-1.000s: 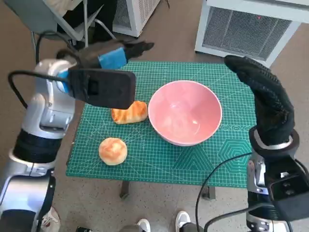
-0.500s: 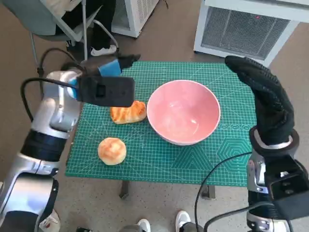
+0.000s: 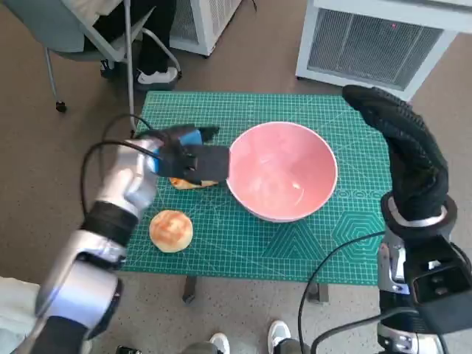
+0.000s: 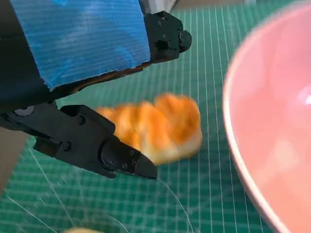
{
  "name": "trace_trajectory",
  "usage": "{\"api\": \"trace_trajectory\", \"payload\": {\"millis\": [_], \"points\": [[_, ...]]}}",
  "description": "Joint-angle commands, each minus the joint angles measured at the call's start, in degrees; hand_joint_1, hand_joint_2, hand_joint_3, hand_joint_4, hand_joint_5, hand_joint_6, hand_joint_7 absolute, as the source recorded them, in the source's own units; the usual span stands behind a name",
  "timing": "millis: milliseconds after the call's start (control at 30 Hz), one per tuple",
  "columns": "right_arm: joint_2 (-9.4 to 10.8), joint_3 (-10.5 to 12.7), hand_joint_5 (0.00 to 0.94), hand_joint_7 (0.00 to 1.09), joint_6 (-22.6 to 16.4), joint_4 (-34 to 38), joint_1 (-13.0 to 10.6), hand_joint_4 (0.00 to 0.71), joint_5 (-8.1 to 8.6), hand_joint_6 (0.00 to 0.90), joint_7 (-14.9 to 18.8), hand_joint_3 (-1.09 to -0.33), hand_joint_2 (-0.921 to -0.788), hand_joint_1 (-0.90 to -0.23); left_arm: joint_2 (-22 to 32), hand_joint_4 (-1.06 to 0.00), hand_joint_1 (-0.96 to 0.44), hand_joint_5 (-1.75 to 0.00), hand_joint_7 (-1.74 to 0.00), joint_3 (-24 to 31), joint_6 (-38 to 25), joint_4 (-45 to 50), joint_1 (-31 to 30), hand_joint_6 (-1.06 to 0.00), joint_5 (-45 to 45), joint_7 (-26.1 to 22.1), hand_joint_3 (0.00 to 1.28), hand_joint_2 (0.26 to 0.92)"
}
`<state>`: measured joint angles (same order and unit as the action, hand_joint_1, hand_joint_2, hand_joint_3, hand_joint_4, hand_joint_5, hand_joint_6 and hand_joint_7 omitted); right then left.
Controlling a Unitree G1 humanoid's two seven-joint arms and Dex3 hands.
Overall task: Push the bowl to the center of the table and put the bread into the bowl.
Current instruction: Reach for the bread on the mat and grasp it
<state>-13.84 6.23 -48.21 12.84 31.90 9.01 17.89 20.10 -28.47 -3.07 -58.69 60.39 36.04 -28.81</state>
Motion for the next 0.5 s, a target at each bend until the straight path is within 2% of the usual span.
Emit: {"api": "trace_trajectory", "payload": {"millis": [33,333,433,500], "points": [[-0.77,-0.25,0.005,0.68,0.62,0.19,-0.7,0.3,0.74,-0.001,0.9,-0.789,-0.921,-0.546,-1.87,-0.03,-0.35,0.0,-0.03,-1.51,0.49,-4.96,2.19,-0.16,1.22,1.56,0.01,0.776],[-0.96,-0.25,0.004,0.67,0.75,0.12,-0.66,0.3,0.74,-0.001,0.78,-0.788,-0.921,-0.547,-4.55,-0.06,-0.36,-0.01,-0.03,-4.33,0.14,-11.18,2.33,-0.17,3.26,3.76,0.01,0.784],[-0.95,-0.27,0.004,0.67,0.69,0.32,-0.59,0.3,0.75,-0.001,0.81,-0.788,-0.921,-0.548,-5.36,-0.09,-0.37,-0.02,-0.03,-5.43,-0.06,-13.08,1.93,-0.19,4.04,4.95,0.01,0.787],[-0.9,-0.26,0.004,0.67,0.66,0.36,-0.61,0.3,0.67,-0.001,0.73,-0.788,-0.921,-0.546,-5.74,-0.18,-0.37,-0.06,-0.04,-6.29,-0.13,-14.07,1.6,-0.21,4.67,5.98,0.01,0.796]]}}
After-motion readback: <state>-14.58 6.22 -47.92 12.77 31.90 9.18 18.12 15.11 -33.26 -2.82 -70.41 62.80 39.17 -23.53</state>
